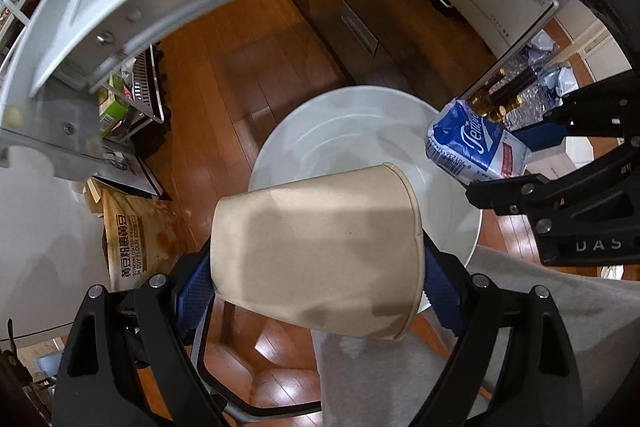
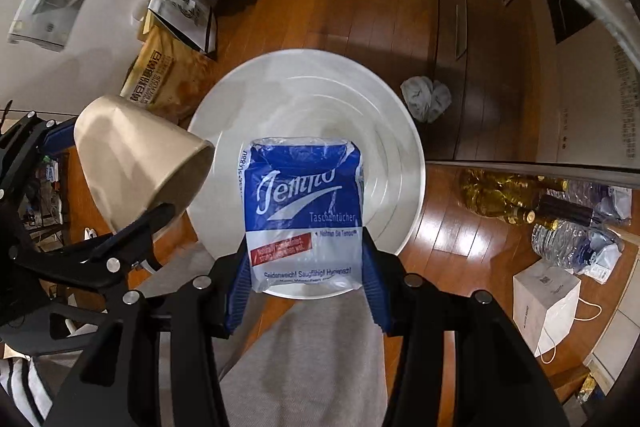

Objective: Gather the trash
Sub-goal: 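Carry the paper cup and tissue pack down over the white bin with both tools, then open both tools to drop the cup and tissue pack into the bin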

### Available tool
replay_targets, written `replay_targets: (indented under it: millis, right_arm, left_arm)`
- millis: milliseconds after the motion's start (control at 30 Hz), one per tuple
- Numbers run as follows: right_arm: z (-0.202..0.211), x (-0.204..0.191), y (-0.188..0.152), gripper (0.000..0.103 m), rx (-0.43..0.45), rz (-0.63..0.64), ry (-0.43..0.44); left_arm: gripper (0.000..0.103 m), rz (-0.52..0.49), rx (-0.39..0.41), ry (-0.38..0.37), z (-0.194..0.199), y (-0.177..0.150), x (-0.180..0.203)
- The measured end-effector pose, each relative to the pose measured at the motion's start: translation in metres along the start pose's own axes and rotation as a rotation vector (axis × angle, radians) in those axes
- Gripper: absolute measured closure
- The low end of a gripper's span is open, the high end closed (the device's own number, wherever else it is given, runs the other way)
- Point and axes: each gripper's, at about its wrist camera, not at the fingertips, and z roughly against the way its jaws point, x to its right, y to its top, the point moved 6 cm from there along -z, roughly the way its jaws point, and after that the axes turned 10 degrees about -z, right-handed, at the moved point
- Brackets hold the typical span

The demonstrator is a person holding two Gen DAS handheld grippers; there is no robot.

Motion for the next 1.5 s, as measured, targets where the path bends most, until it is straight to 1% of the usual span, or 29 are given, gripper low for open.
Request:
replay_targets:
  millis: [100,167,233,267,300,367,467,667,767,833,900,967,1000,1067,1100,1167,1233,1333,1400,1433,1500]
  right_arm:
    - [-0.004,0.004,0.002,0.054,-0.007,-0.006,-0.006]
    - [-0.005,0.004,0.003,0.052,-0.012,-0.013,-0.005]
    - [-0.004,0.006,0.003,0.045,-0.013,-0.021,0.001]
    - [-0.002,0.006,0.004,0.039,-0.008,-0.025,-0.001]
    - [-0.001,0.005,0.004,0.035,-0.003,-0.025,-0.004]
    - [0.002,0.006,0.004,0.033,0.009,-0.024,-0.008]
    - [0.006,0.007,0.004,0.031,0.018,-0.029,-0.009]
    - [0.023,0.012,0.002,0.028,0.052,-0.048,0.005]
    - [0.036,0.014,0.0,0.028,0.082,-0.042,0.004]
    - [0.046,0.014,-0.002,0.027,0.106,-0.032,-0.001]
    - [0.056,0.012,-0.003,0.023,0.13,-0.024,-0.005]
    - [0.071,0.011,-0.004,0.022,0.16,-0.017,-0.014]
    - [0.08,0.009,-0.003,0.022,0.181,-0.013,-0.011]
    - [0.109,0.004,0.0,0.021,0.256,0.005,0.015]
    - [0.129,0.001,0.005,0.018,0.312,0.017,0.016]
    - [0.154,-0.001,0.016,0.014,0.391,0.026,-0.001]
    - [0.18,-0.003,0.034,0.013,0.465,0.03,-0.013]
    - [0.207,-0.006,0.069,0.013,0.548,0.025,-0.054]
    - [0.212,-0.006,0.09,0.013,0.57,0.025,-0.08]
    - [0.215,-0.005,0.107,0.013,0.583,0.027,-0.086]
    - [0.213,-0.003,0.128,0.013,0.578,0.02,-0.09]
  left_arm:
    - [0.013,-0.008,-0.012,-0.002,-0.005,-0.002,-0.003]
    - [0.013,-0.003,-0.017,-0.021,-0.006,-0.004,-0.004]
    - [0.013,0.003,-0.035,-0.043,-0.009,-0.004,-0.004]
    - [0.012,0.003,-0.038,-0.046,-0.01,-0.004,-0.005]
    - [0.009,0.002,-0.043,-0.043,-0.011,-0.005,-0.005]
    - [0.006,0.003,-0.042,-0.047,-0.011,-0.005,-0.005]
    - [0.006,0.026,-0.044,-0.083,-0.012,-0.005,-0.006]
    - [0.005,0.083,-0.033,-0.126,-0.008,-0.005,-0.012]
    - [0.006,0.096,-0.017,-0.1,0.0,-0.006,-0.018]
    - [0.005,0.097,-0.007,-0.081,0.006,-0.006,-0.02]
    - [0.005,0.099,0.007,-0.061,0.014,-0.007,-0.024]
    - [0.005,0.105,0.023,-0.05,0.023,-0.007,-0.025]
    - [0.005,0.108,0.031,-0.048,0.028,-0.006,-0.026]
    - [0.005,0.115,0.06,-0.045,0.041,-0.006,-0.029]
    - [0.005,0.118,0.082,-0.043,0.05,-0.003,-0.03]
    - [0.005,0.122,0.114,-0.04,0.063,0.0,-0.031]
    - [0.005,0.124,0.159,-0.038,0.079,0.007,-0.033]
    - [0.005,0.121,0.215,-0.031,0.097,0.019,-0.036]
    - [0.005,0.119,0.247,-0.027,0.105,0.027,-0.039]
    - [0.005,0.12,0.264,-0.027,0.11,0.031,-0.04]
    - [0.005,0.121,0.285,-0.028,0.115,0.036,-0.042]
